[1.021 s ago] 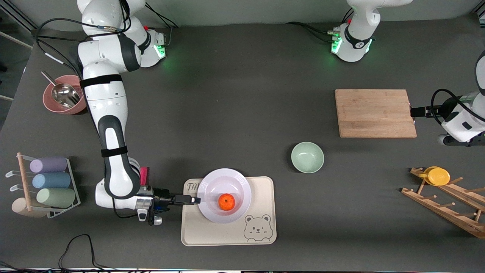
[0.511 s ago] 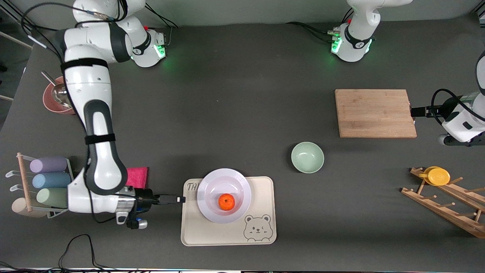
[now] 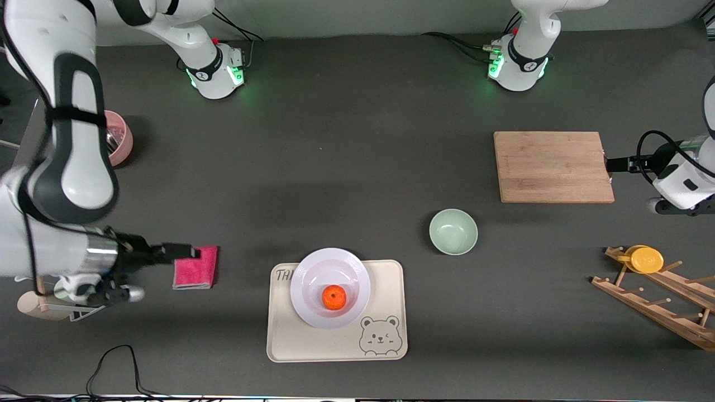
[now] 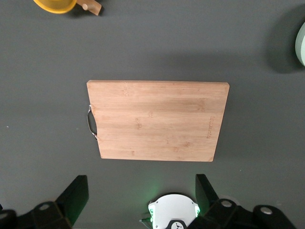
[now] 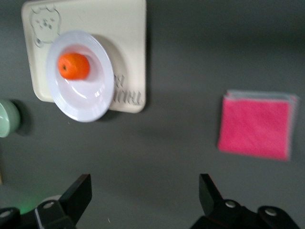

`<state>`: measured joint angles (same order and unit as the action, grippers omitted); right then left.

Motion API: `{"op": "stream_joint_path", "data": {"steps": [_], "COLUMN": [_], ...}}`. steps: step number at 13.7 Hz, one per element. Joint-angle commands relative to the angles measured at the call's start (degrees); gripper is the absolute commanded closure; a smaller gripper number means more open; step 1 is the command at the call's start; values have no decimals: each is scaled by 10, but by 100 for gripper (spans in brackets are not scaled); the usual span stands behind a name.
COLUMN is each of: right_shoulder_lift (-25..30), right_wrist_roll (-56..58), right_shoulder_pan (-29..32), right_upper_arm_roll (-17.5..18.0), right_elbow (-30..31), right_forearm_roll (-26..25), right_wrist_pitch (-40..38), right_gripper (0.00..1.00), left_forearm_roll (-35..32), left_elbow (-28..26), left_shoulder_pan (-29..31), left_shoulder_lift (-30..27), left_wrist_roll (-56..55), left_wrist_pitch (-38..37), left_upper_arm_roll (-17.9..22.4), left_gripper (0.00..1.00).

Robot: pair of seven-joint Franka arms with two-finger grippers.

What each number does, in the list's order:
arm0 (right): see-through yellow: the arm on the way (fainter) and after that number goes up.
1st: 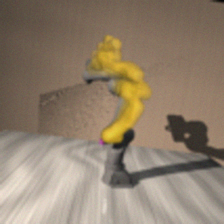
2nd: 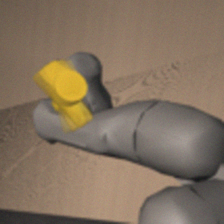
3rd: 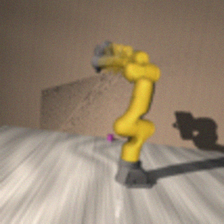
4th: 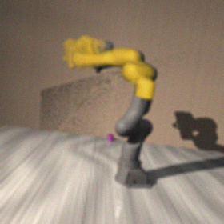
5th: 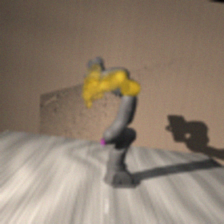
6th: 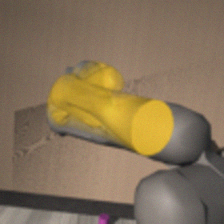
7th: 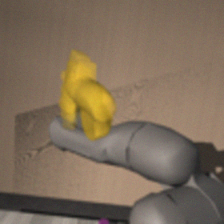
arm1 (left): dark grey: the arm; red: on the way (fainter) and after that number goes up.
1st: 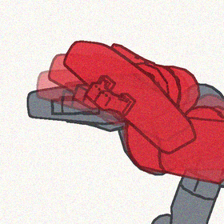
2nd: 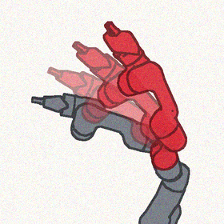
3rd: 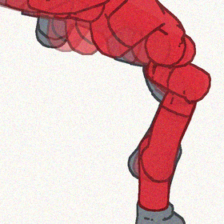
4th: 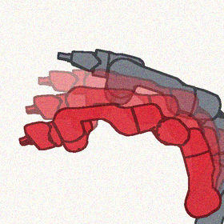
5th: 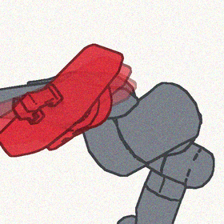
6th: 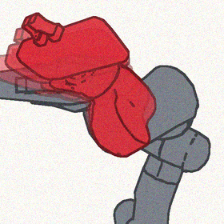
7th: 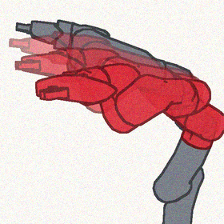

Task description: Place orange and plate with both arms

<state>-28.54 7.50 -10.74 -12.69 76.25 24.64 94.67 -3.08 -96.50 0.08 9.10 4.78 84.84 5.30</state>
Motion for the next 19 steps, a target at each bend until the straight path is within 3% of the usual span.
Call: {"op": "stream_joint_path", "data": {"steps": [1,4,8,10,12,16,19], "right_shoulder_lift": [90,148,218,241,257,257,258], "right_wrist_roll": [-39,-58,-78,-81,-82,-81,-82], "right_shoulder_pan": [1,15,69,77,74,71,70], "right_upper_arm_roll": [3,11,72,77,76,72,72], "right_elbow": [52,73,122,146,163,159,158], "right_forearm_roll": [-90,-139,-201,-205,-222,-236,-242], "right_wrist_pitch": [-46,-69,-60,-41,-27,-32,-34], "right_gripper": [0,0,0,0,0,0,0], "left_forearm_roll": [4,9,12,13,13,6,8], "left_elbow": [22,10,-106,-140,-135,-125,-105], "left_shoulder_pan": [0,0,-10,-11,-29,-23,-16], "left_shoulder_lift": [-12,-57,-179,-214,-221,-215,-205], "left_wrist_roll": [7,0,-12,-25,-82,-83,-82], "left_wrist_pitch": [-6,8,58,72,63,61,52], "left_upper_arm_roll": [2,2,22,22,10,-20,-19], "left_gripper": [0,0,0,0,0,0,0]}}
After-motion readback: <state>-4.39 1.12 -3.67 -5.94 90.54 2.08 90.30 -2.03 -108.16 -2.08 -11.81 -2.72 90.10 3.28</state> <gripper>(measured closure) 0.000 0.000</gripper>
